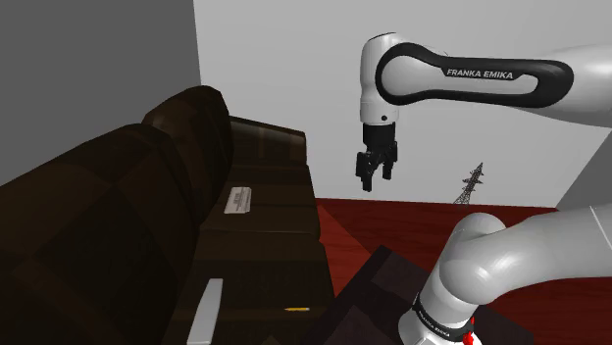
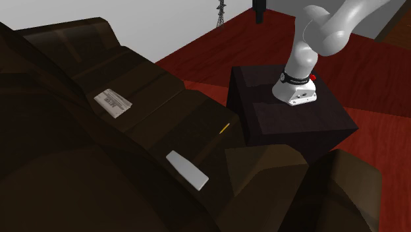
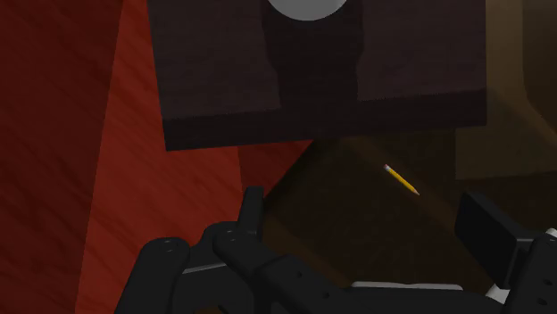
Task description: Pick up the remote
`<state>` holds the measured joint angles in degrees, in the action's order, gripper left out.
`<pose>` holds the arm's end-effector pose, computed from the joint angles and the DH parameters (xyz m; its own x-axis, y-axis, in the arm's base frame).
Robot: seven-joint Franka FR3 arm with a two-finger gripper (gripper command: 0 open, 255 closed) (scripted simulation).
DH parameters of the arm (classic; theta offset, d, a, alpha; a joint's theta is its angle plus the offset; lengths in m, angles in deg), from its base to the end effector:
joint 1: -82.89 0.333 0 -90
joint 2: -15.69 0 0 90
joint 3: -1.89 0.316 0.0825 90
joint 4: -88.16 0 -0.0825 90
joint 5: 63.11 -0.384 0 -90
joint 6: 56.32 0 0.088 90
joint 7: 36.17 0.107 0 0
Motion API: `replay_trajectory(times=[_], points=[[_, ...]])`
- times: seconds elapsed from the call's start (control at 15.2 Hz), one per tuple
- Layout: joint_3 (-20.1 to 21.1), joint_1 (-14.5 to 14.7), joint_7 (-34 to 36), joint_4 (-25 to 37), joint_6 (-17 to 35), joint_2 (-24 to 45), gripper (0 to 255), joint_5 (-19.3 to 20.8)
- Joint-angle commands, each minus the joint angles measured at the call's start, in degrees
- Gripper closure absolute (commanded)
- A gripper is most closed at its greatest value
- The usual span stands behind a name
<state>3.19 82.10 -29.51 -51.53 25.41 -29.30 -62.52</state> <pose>0.2862 0.0028 0.5415 0.9683 -0.1188 -0.2199 -0.1099 -0.9926 0.0522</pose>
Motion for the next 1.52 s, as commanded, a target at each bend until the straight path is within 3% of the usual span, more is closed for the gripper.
replay_trajectory(times=[0.0, 0.73, 1.12, 1.45], points=[[0.0, 0.0, 0.0, 0.0, 0.0, 0.0, 0, 0.0], [11.7, 2.3, 17.0, -9.6, 20.2, 7.3, 0, -10.3], [18.4, 2.7, 26.0, -10.1, 32.9, 17.3, 0, -13.6], [23.8, 1.9, 34.4, -7.9, 43.3, 28.3, 0, -13.3]])
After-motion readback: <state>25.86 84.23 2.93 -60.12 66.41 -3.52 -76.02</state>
